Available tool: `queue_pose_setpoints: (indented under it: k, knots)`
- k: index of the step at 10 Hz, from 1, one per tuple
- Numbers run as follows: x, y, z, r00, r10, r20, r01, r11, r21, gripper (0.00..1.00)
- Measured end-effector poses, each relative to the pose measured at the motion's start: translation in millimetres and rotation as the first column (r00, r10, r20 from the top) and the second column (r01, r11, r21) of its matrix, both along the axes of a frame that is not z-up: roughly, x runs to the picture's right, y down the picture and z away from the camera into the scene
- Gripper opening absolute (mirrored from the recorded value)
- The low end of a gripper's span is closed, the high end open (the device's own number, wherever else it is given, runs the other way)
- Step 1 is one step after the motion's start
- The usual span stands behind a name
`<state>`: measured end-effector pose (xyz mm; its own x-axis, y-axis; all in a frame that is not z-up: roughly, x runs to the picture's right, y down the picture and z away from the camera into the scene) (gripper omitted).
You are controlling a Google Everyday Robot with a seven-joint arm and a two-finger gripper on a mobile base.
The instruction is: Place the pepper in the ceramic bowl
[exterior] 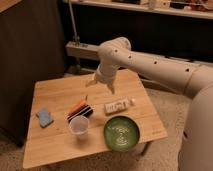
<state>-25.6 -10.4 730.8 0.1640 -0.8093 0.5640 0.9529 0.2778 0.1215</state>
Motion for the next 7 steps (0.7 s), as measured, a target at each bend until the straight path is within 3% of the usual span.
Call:
queue_pose_setpoints:
  k: [7]
  knots:
    - [0.2, -1.1, -1.0, 1.0, -0.004, -0.003, 0.004, 1.0, -0.003, 0.8]
